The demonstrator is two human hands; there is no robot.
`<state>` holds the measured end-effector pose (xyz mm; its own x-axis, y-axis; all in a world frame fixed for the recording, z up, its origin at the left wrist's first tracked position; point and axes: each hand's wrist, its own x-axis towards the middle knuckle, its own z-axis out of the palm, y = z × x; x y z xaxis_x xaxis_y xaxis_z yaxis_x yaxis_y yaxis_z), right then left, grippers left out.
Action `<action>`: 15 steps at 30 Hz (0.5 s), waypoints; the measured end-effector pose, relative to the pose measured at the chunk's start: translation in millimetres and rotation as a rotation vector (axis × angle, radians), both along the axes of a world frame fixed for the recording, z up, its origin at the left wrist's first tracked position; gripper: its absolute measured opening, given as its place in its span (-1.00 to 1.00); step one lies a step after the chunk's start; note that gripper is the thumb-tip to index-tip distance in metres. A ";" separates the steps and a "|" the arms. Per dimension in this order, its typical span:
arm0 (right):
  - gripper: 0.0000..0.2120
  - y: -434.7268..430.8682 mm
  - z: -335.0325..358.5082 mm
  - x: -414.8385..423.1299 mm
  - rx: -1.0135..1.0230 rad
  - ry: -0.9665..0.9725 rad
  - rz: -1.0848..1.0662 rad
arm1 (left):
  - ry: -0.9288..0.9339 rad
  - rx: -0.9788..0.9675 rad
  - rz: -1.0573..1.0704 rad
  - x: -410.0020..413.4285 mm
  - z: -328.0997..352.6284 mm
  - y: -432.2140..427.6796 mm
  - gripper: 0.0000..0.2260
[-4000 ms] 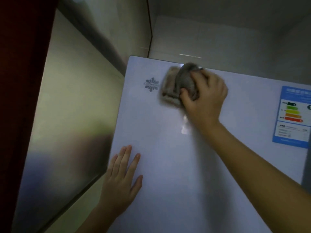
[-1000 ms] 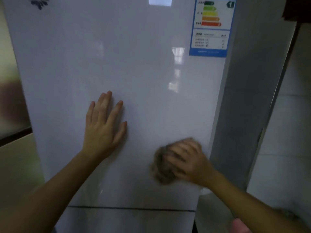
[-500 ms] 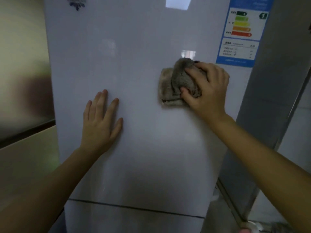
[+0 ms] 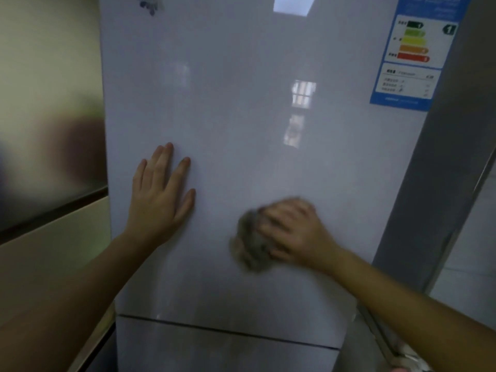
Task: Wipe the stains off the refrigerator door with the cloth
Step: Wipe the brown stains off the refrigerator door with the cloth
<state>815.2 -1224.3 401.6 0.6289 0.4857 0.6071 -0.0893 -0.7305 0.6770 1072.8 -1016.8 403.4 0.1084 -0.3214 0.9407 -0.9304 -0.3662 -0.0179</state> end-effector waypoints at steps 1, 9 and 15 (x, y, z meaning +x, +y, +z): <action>-0.61 0.1 27.9 3.7 0.029 -0.095 -0.009 | 0.003 -0.006 0.000 3.1 4.1 0.9 -0.45; -0.55 27.8 123.3 35.8 0.296 -0.542 -0.089 | 0.044 -0.050 -0.026 19.5 10.8 10.9 -0.43; -0.63 34.8 -2.6 52.9 0.052 -0.109 -0.034 | 0.027 -0.087 -0.057 33.2 -18.7 17.2 -0.46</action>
<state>868.1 -1189.5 398.9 0.5734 0.4313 0.6966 -0.1853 -0.7600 0.6230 1106.0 -999.6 384.7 0.1181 -0.2454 0.9622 -0.9495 -0.3115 0.0371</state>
